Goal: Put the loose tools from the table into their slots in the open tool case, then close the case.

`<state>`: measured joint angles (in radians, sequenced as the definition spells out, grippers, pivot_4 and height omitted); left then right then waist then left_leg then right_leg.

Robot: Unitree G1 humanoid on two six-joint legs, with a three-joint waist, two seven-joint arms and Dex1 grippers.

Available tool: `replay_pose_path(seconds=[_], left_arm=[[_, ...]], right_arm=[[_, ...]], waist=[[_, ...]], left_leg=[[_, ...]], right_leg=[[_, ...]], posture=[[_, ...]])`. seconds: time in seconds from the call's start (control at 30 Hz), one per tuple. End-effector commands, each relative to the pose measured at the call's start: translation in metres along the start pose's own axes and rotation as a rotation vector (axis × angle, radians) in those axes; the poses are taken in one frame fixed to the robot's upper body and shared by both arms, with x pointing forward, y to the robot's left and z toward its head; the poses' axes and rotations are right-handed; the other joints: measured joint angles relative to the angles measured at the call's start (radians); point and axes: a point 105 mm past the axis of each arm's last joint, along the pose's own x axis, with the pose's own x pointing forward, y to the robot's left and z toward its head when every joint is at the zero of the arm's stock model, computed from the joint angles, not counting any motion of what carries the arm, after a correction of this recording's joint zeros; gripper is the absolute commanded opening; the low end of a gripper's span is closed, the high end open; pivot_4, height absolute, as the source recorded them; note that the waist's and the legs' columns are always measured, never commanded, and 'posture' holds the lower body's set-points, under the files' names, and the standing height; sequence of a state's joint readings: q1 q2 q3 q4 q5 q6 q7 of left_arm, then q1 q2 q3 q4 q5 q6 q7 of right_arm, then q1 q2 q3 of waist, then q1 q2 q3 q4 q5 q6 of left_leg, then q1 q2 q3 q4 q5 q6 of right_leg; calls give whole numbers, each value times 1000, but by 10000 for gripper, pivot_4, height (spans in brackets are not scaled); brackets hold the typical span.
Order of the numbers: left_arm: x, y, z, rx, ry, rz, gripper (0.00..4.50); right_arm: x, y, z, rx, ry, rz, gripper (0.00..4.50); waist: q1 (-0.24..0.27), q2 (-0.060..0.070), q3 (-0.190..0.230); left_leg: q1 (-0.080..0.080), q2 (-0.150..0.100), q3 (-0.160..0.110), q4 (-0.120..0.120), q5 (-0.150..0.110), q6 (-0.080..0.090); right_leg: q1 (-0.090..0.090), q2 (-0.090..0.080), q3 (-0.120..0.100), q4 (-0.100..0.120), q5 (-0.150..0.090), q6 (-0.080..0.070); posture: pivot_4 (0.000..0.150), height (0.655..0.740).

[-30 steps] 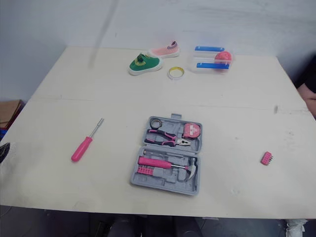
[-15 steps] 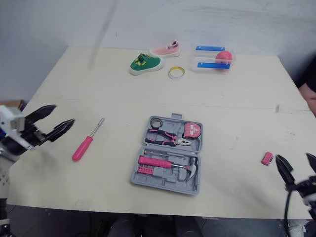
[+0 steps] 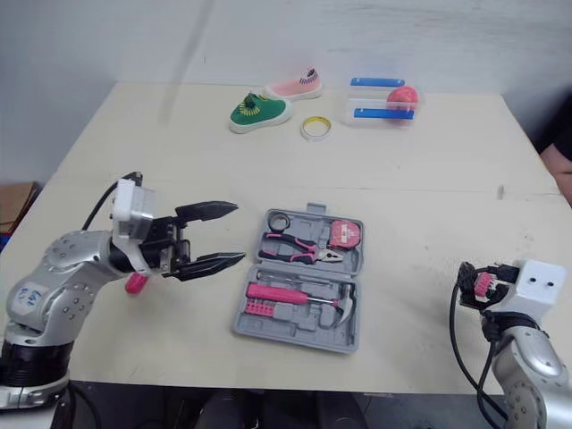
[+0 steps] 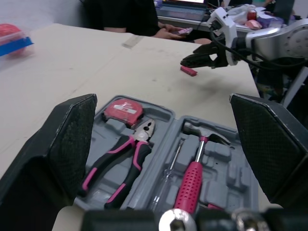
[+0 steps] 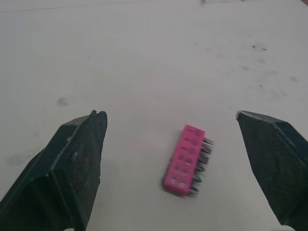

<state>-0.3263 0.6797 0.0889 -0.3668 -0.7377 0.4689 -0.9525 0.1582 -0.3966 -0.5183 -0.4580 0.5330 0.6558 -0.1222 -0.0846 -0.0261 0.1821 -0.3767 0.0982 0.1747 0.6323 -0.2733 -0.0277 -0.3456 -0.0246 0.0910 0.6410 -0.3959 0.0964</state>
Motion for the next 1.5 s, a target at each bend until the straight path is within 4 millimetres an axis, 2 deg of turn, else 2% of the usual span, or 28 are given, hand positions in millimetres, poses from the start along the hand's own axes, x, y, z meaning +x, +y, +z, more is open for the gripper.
replay_pose_path(seconds=[0.03, 0.2, 0.37, 0.77, 0.9, 0.97, 1.07, 1.13, 1.37, 1.47, 1.5], left_arm=[[10, -17, 3, 37, -3, -79, 44546], [17, -24, 0, 35, -3, -112, 44546], [20, -23, 1, 39, -8, -111, 44546], [27, -24, 3, 33, -17, -140, 44546], [26, -24, 1, 27, -10, -154, 45000], [26, -23, 1, 26, -8, -158, 45000], [26, -22, 0, 27, -7, -160, 45000], [27, -20, 0, 28, -9, -161, 45000], [26, -20, -6, 36, -4, -184, 45000], [23, -18, -9, 61, 6, -192, 45000], [21, -18, -9, 53, 11, -207, 45000]], right_arm=[[-1, -4, 0, 8, 11, -52, 45000], [1, -7, -16, 16, 66, -72, 45000], [8, -18, -19, 34, 67, -127, 45000], [11, -5, -44, 66, 128, -120, 45000], [10, -1, -52, 103, 156, -118, 32481], [10, 2, -52, 97, 152, -104, 21123], [10, 4, -50, 125, 135, -95, 8308], [10, 3, -44, 169, 101, -92, 7728], [11, 11, -5, 54, -53, 67, 7727], [7, 35, 31, -44, -143, 333, 7727], [1, 48, 45, -132, -160, 477, 7727]], waist=[[1, 0, 0], [1, 0, 0], [-1, 0, 0], [-1, -1, 0], [-1, -1, -1], [0, -2, -1], [2, -4, -2], [3, -4, -3], [-1, -1, 0], [-1, 4, 2], [-1, 4, 3]], left_leg=[[0, 0, 0, 0, 1, 0], [1, -1, -1, 0, 3, 0], [2, -2, -1, -1, 4, 0], [2, -1, -2, -1, 4, 0], [3, -1, -2, -1, 4, -1], [3, -1, -3, -1, 4, -1], [3, -1, -3, -1, 4, 0], [2, -1, -3, -1, 4, 0], [2, -1, -2, -3, 4, 0], [2, -2, 0, -3, 4, 0], [2, -3, 0, -3, 4, 0]], right_leg=[[0, 0, 0, 1, 0, 0], [1, 0, 2, 4, 0, 0], [1, 0, 2, 4, 0, 0], [1, 0, 2, 3, 0, 0], [2, 0, 2, 4, 0, 0], [2, 0, 1, 3, 0, 0], [3, 0, 1, 3, 0, 0], [3, 0, 1, 2, 0, 0], [1, 0, 1, 1, 0, 0], [0, 1, 1, 2, 0, 0], [0, 1, 1, 2, 0, 0]], posture=[[1500, 7400], [1500, 7400], [1500, 7400], [1500, 7400], [1500, 7400], [1500, 7400], [1500, 7400], [1500, 7400], [1500, 7400], [1500, 7400], [1500, 7400]])
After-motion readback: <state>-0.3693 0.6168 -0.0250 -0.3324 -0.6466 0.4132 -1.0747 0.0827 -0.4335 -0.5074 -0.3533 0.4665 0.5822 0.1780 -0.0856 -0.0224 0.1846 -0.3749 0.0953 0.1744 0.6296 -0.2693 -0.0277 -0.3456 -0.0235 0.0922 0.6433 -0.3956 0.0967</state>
